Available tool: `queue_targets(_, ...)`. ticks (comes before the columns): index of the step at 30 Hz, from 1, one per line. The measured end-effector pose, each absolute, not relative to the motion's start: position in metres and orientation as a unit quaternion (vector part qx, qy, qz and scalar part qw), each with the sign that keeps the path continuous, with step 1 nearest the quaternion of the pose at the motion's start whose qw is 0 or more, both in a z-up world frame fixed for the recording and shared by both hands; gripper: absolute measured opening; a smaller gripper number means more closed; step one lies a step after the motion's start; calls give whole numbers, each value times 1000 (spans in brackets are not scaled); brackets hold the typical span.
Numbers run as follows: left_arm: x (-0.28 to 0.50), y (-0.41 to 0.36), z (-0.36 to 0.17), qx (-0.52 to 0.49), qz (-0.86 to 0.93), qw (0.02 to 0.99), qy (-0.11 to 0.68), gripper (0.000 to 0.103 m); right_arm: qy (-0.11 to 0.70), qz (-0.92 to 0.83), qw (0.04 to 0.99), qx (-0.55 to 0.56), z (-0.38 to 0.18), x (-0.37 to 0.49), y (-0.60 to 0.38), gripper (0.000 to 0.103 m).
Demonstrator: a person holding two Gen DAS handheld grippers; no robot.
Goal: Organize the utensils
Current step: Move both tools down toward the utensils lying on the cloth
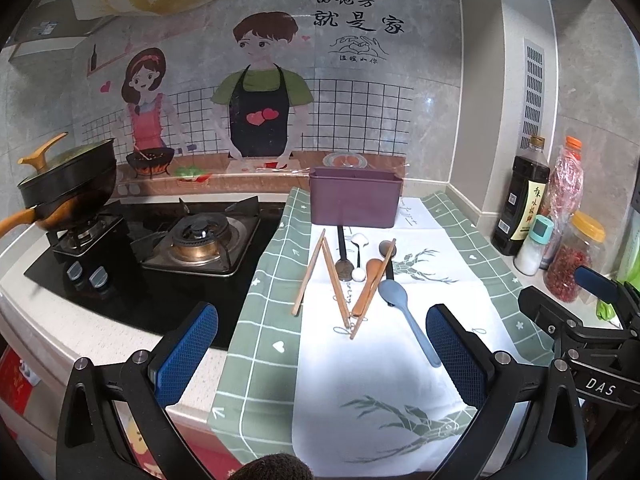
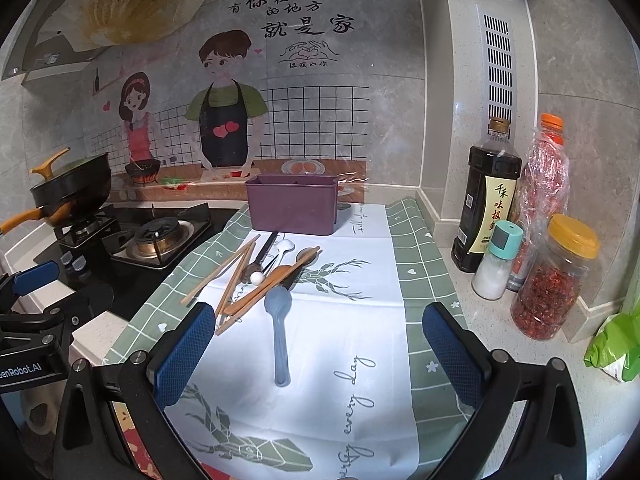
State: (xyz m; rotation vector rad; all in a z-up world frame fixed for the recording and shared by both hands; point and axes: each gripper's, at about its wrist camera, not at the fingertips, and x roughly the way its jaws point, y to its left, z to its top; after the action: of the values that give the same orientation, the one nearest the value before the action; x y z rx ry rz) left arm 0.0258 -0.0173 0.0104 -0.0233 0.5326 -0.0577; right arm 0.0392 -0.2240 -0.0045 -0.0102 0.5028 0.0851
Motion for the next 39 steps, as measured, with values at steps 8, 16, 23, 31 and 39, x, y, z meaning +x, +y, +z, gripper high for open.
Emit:
queue_targets(8,76,-9,6,-4,-48,960,276,103,254,32,967,-8,-3,80,-216,103)
queue_targets(16,154,16,-6,-22,-73,949,307,103,281,15,960,-12,4,149,-200,103)
queue_targets(23,224,32,-19,-3,-105,929,354,103,309,-16,950,-25,3,198,-188,103)
queue_targets(31,281,27,-50,34,-181,885,428,103,361,-61,931,1,-15,224,-189,103)
queue_targets(39,301,2,-71,10,-235,852,469,95,408,-47,912,-12,-51,216,-193,102)
